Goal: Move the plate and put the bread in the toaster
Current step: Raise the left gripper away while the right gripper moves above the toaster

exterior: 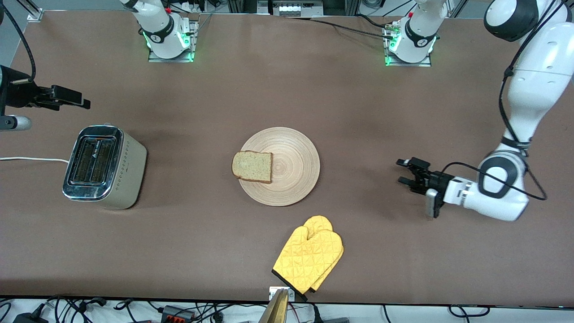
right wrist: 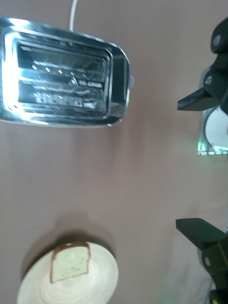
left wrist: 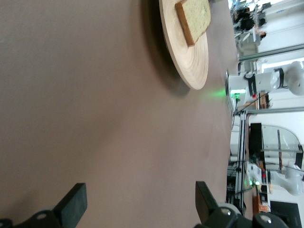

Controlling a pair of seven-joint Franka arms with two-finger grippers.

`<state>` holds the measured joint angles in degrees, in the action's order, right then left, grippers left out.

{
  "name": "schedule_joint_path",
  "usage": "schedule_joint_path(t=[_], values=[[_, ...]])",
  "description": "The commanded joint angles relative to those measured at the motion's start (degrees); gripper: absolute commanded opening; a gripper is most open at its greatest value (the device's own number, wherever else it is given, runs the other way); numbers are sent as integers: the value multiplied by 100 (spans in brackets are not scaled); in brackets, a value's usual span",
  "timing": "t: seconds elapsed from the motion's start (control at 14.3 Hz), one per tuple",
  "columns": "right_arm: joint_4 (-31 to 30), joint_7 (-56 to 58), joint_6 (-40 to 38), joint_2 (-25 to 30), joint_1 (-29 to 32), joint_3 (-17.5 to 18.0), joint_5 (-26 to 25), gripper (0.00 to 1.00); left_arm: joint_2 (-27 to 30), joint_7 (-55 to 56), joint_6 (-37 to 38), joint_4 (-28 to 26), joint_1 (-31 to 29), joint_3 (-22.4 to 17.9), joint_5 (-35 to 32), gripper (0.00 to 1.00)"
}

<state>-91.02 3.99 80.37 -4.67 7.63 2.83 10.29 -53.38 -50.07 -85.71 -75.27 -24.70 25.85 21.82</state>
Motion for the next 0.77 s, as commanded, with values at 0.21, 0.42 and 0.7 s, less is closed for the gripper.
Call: schedule_joint_path(t=[0.21, 0.42, 0.7], values=[[6, -118, -355, -113, -165, 16, 105, 100, 774, 2006, 1188, 681, 176, 69, -1565, 100], [5, -83, -390, -218, -183, 16, 122, 100, 1547, 3367, 1197, 672, 631, 69, -2363, 100], [14, -74, -426, -324, -279, 16, 490, 100, 2497, 4792, 1407, 628, 1001, 34, -2568, 100]])
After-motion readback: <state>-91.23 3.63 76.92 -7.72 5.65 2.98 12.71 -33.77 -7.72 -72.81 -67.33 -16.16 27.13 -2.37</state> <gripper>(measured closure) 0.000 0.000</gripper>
